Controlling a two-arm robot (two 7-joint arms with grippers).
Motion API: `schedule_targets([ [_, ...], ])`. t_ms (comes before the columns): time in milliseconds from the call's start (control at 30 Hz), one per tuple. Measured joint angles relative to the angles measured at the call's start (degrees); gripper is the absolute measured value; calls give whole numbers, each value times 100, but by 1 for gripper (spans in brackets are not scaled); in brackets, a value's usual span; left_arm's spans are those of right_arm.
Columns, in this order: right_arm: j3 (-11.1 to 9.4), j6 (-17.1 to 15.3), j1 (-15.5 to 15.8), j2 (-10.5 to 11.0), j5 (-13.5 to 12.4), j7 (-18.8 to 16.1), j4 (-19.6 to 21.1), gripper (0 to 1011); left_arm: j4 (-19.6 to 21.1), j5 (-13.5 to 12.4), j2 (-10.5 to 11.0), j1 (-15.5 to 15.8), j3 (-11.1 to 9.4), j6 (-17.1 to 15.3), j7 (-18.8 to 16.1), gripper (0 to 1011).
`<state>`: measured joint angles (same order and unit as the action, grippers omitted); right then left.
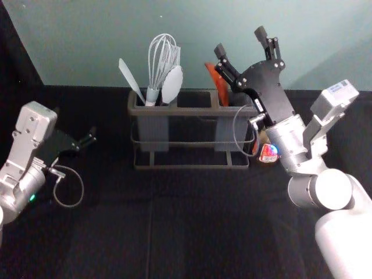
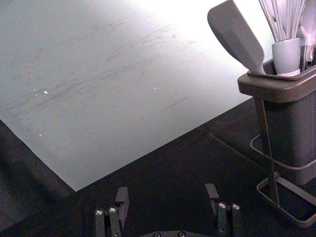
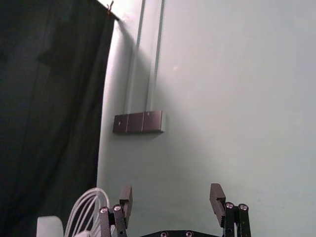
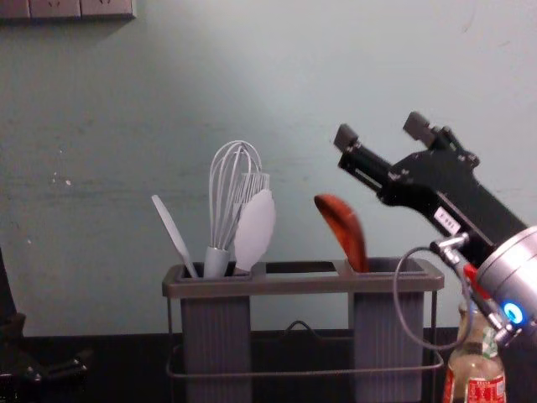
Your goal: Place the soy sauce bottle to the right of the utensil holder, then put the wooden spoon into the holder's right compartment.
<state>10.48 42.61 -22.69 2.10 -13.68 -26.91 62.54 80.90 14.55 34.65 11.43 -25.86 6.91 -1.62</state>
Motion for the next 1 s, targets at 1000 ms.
schedule_targets([
  [1000,-780,-3097,1140,803,2051,1974,2648,1002,0,0,0,0,0,0,0,1011],
])
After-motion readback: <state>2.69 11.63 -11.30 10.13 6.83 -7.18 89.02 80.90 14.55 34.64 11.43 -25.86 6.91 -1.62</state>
